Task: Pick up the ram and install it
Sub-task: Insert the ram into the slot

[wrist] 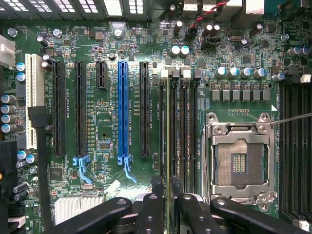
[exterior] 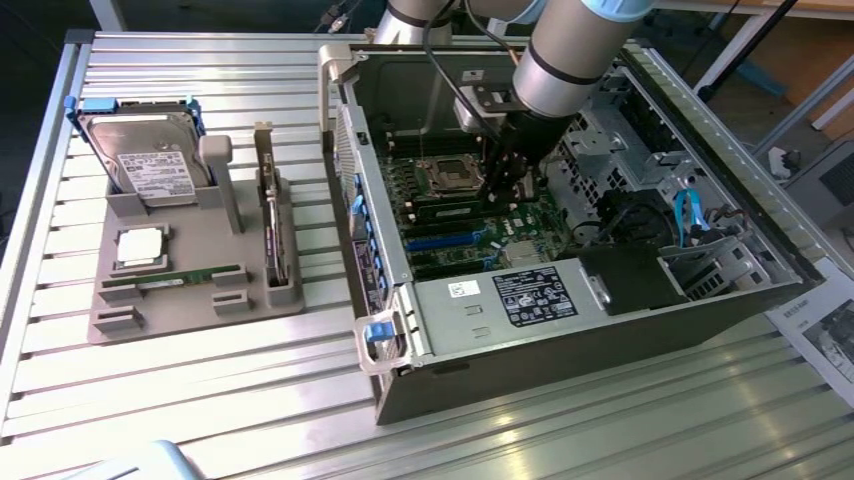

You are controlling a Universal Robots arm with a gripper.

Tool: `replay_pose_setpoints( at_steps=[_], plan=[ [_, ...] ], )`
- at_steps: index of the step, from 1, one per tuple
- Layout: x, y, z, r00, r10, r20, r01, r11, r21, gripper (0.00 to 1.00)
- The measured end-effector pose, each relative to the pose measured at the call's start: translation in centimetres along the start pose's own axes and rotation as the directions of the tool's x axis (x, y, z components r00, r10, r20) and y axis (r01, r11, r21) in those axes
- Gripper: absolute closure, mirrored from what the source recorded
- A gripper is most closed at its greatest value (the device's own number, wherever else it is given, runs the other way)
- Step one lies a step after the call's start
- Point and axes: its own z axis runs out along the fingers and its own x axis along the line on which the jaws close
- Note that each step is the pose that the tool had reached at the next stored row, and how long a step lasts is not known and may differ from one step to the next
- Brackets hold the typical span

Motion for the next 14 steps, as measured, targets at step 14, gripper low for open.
replay_pose_setpoints(
  at_steps=[14],
  plan=[
    [-0.1,0.09,-2.53,1.0,0.0,0.0,0.0,1.0,0.0,0.8]
  ],
)
